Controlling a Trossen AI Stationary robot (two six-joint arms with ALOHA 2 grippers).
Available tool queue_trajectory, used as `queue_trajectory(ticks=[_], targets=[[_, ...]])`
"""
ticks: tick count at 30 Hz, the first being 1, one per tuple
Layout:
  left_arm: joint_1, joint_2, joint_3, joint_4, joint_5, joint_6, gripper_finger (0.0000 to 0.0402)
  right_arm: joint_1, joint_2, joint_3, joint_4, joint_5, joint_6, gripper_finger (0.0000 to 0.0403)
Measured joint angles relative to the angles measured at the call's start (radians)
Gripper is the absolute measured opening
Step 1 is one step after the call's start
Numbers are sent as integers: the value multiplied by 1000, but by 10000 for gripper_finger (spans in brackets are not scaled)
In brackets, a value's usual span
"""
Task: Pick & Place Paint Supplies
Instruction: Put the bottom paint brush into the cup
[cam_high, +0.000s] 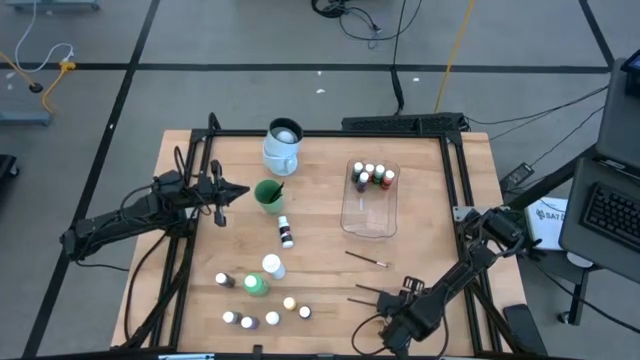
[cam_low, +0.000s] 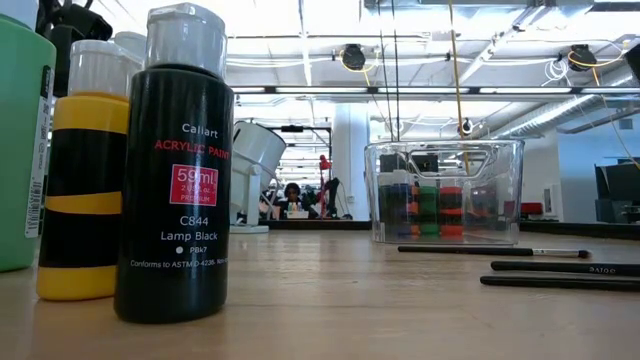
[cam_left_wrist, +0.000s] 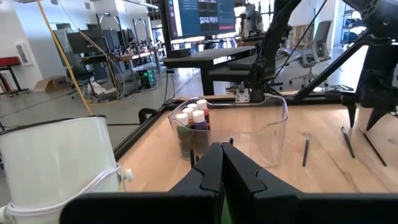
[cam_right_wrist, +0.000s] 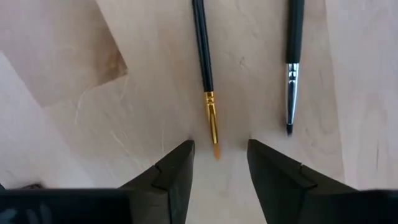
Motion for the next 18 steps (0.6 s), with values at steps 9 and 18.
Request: queue_trajectory(ticks=[9,18], targets=[[0,0,0,0,0,0,5,-9,2,-2,8,27,-39,116],[0,0,0,0,0,0,5,-11,2,-11,44,-2,-42,32]])
